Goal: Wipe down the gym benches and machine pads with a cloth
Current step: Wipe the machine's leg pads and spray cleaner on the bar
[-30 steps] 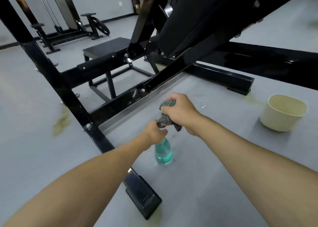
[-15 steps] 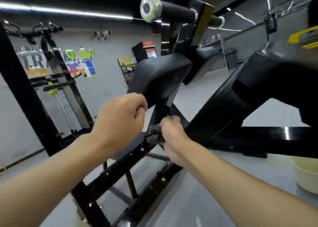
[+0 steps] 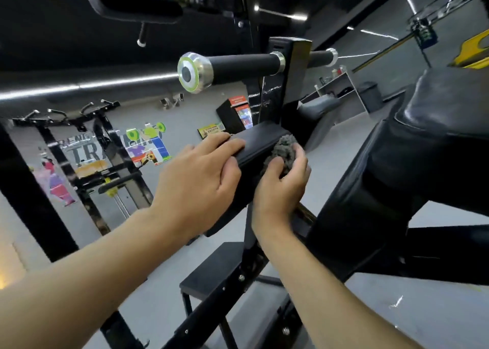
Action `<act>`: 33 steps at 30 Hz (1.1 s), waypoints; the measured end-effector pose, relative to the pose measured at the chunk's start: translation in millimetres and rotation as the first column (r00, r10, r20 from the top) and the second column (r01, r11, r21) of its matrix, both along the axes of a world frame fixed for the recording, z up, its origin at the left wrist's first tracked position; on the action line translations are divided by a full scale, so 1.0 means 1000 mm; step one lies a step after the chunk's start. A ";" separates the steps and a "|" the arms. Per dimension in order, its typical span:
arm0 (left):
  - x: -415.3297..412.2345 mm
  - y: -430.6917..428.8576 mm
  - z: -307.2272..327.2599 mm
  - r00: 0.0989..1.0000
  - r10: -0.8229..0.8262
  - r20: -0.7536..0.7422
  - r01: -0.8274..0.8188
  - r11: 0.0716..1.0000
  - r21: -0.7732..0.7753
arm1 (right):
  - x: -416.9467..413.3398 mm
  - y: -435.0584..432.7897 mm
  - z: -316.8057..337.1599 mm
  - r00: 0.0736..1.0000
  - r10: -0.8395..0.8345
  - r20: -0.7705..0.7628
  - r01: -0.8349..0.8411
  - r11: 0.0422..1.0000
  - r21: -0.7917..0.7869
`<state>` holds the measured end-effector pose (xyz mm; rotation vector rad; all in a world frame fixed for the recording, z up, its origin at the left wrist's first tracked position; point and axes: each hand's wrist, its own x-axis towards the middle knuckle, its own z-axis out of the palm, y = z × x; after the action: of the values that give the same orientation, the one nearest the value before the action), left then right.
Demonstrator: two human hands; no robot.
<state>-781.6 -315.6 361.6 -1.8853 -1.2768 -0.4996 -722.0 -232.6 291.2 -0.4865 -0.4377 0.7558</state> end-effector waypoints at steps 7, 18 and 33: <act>-0.004 0.011 -0.004 0.995 -0.093 0.038 0.089 0.991 0.096 | 0.002 0.030 0.009 0.986 -0.067 -0.150 0.068 0.998 0.003; -0.008 0.009 -0.001 0.990 -0.140 0.025 0.138 0.989 0.058 | -0.012 0.039 0.022 0.951 -0.088 -0.296 0.056 0.992 -0.114; -0.006 0.011 -0.002 0.990 -0.132 0.046 0.130 0.990 0.050 | -0.006 0.052 0.005 0.984 -0.035 -0.174 0.016 0.993 -0.113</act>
<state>-787.8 -304.4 360.0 -1.9364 -1.1673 -0.6430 -728.4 -180.8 296.2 -0.5244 -0.2253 0.7939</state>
